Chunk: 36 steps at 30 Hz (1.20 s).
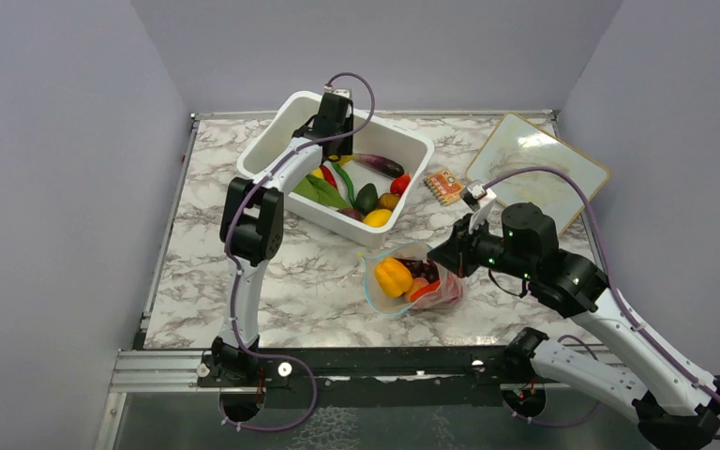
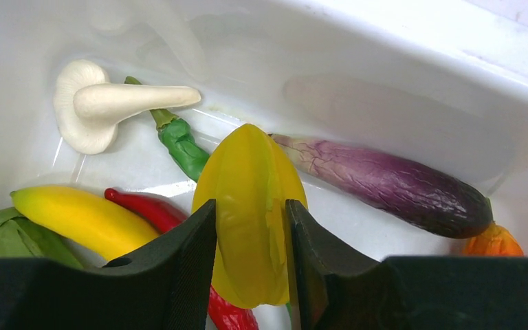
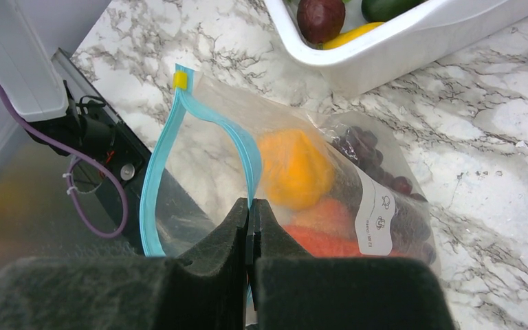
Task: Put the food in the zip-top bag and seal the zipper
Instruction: Pick up the fake fruit from the bin.
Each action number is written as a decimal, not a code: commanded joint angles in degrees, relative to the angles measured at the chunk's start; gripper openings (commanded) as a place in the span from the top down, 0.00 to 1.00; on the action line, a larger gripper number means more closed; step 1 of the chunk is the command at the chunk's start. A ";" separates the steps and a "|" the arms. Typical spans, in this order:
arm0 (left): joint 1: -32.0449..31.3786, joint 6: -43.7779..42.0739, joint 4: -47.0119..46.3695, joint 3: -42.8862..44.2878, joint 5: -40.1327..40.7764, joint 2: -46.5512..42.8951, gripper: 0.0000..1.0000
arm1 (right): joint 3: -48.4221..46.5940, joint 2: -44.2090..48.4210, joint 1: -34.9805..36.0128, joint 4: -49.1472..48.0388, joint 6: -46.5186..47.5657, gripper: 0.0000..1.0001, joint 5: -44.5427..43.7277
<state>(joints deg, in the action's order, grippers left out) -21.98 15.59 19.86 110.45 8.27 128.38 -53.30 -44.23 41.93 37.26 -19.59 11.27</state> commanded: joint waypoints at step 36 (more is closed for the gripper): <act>0.01 5.96 -1.82 -39.84 -39.55 -52.17 0.73 | 3.16 1.26 0.08 -4.81 -5.54 0.99 -4.54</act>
<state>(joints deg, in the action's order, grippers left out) -21.98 22.17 18.52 73.69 -22.81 81.28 -50.17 -42.46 41.93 35.00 -24.43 8.56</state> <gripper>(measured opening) 0.387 0.014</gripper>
